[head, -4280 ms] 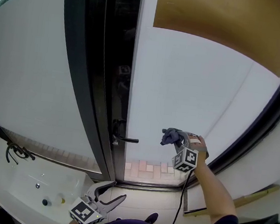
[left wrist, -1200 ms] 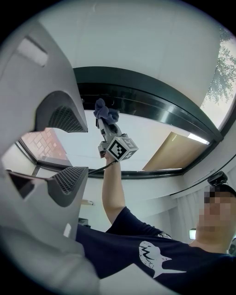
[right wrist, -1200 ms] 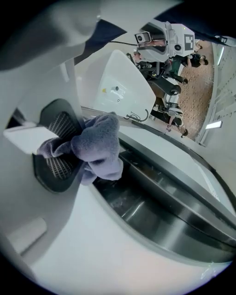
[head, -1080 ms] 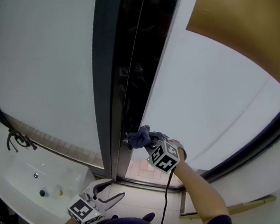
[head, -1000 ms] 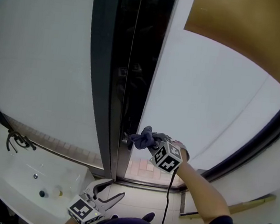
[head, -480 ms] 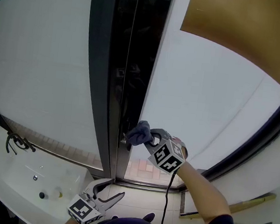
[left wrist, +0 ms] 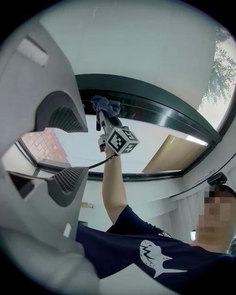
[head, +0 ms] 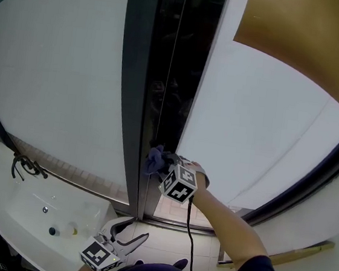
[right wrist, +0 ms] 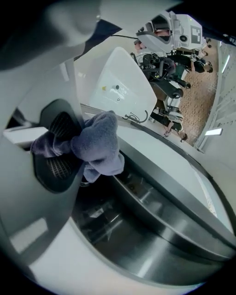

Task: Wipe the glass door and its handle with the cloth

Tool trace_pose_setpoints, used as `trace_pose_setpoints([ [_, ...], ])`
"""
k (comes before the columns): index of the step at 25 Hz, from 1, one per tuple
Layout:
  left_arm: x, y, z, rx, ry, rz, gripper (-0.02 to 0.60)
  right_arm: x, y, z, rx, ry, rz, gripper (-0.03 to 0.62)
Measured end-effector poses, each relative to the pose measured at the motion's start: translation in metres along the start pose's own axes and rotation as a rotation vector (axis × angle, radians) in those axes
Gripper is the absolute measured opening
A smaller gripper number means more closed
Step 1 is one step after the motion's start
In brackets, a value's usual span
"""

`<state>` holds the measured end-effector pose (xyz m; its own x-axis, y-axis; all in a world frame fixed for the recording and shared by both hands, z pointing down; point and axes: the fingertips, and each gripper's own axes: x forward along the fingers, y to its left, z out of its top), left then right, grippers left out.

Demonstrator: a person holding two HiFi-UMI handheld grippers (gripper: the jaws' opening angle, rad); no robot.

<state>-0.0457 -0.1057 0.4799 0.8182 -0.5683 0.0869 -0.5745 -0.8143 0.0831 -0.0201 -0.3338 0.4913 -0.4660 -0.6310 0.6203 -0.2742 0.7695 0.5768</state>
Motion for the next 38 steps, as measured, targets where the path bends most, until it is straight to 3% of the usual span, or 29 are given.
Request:
trace_pose_setpoints([
  [7,0.001,0.0,0.003,0.008,-0.008,-0.008,0.23,-0.022,-0.008,-0.032,0.138,0.007,0.048,0.081],
  [12,0.01,-0.005,0.007,0.012,-0.014,-0.036,0.23,-0.039,-0.012,-0.058,0.174,0.034,0.042,0.081],
  [19,0.015,-0.007,0.007,0.014,-0.009,-0.052,0.23,-0.062,-0.018,-0.092,0.223,0.051,-0.005,0.08],
  [23,0.015,-0.004,0.006,0.011,-0.005,-0.05,0.23,-0.081,-0.026,-0.083,0.252,-0.036,-0.057,0.075],
  [26,0.015,-0.002,0.004,0.01,-0.007,-0.047,0.23,-0.09,-0.028,-0.048,0.174,-0.105,-0.105,0.075],
  [29,0.014,-0.004,0.009,0.007,-0.014,-0.046,0.23,-0.078,-0.011,-0.013,-0.016,-0.119,-0.136,0.075],
  [34,0.008,-0.002,0.008,0.008,-0.021,-0.029,0.23,-0.027,0.017,0.011,-0.298,-0.048,-0.184,0.075],
  [38,0.001,0.003,0.0,-0.003,-0.01,-0.002,0.23,0.006,0.028,0.0,-0.387,0.023,-0.171,0.075],
])
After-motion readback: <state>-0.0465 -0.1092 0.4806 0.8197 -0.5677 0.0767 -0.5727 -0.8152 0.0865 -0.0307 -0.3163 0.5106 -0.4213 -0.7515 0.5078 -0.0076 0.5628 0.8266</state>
